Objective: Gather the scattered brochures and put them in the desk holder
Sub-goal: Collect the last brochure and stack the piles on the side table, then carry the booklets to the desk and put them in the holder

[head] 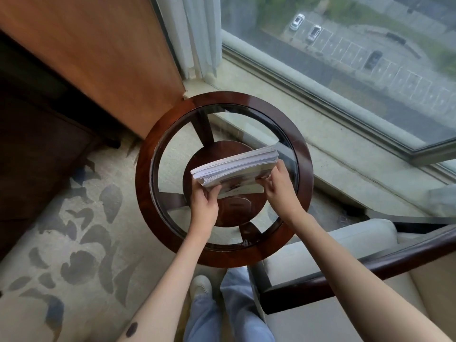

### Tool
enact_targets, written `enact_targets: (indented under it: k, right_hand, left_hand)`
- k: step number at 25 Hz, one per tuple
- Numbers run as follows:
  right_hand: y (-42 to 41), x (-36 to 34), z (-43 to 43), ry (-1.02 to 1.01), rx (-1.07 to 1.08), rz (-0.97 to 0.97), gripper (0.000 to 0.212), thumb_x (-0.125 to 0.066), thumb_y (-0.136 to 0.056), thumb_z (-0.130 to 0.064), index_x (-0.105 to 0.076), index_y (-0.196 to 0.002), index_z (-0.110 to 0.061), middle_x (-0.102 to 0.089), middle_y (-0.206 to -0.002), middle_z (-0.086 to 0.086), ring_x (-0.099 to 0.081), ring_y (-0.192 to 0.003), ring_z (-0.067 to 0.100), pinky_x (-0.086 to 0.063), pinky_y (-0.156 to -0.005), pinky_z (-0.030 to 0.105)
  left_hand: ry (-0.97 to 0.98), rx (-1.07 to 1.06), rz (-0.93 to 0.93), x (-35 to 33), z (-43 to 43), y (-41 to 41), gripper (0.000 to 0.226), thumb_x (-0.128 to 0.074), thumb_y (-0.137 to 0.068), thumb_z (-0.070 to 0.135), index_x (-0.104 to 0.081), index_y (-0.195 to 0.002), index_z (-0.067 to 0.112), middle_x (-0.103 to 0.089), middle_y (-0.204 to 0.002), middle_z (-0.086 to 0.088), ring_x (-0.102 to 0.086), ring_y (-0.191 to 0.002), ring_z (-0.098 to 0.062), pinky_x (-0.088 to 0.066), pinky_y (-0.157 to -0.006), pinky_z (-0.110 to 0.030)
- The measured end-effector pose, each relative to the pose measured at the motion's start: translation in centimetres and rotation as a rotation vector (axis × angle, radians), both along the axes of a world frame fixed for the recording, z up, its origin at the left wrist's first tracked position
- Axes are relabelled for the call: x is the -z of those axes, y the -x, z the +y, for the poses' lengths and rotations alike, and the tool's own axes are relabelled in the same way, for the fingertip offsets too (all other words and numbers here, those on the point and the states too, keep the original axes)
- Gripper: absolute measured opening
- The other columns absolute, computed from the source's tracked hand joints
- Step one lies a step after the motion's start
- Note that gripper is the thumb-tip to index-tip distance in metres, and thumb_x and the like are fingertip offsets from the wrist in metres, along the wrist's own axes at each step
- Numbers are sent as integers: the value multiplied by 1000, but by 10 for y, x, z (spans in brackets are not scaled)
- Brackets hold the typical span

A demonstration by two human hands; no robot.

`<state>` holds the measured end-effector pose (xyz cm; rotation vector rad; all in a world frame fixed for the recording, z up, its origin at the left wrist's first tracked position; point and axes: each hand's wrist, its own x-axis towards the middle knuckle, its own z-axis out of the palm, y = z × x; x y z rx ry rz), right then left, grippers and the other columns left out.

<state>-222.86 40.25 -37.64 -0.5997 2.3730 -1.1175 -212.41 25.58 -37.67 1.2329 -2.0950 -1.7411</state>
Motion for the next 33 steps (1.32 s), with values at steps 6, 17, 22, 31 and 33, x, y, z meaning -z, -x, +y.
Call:
enact_targets:
  k: [6,17,22,31,33]
  right_hand:
    - [-14,6,8,-5,-77,81,45,-54,-88,-1,-47,-100,-43,-47,-96,-23,-52,-93,18,-42,-81,31]
    - [-2,0,-1,-7,-9,-73,30,-53,-88,-4,-61,-97,-32,-59,-85,-30,-60,-90,14,-48,-79,28]
    - [11,-27,-39,-51,-89,-214,20,-56,-90,-12,-68,-105,-18,-68,-96,-10,-60,-84,-2,-44,-72,6]
    - [5,-158,-160,62,-325,-234,17,-54,-91,-15,-70,-99,-16,-71,-95,-1,-62,-82,8,-46,-73,25]
    - [-8,-192,-198,84,-388,-241,14,-54,-91,-15,-68,-89,-14,-68,-82,0,-56,-71,7,-42,-65,24]
  left_hand:
    - [2,93,-44,0,3,-16,54,-57,-89,8,-30,-135,0,-45,-134,-17,-42,-125,-21,-30,-97,-13]
    - [5,26,-84,-5,-17,-5,34,-62,-86,16,-50,-118,13,-59,-113,-3,-52,-102,-11,-41,-84,-22]
    - [-24,-120,-71,-33,-51,2,20,-62,-86,16,-58,-104,9,-64,-93,-6,-61,-82,-17,-49,-73,-32]
    - [-47,-358,68,-163,-152,-41,28,-64,-86,18,-58,-111,8,-66,-107,-6,-63,-102,-24,-49,-95,-44]
    - [-9,-423,124,-200,-179,-64,21,-65,-85,18,-59,-104,12,-66,-103,-6,-63,-101,-25,-49,-95,-44]
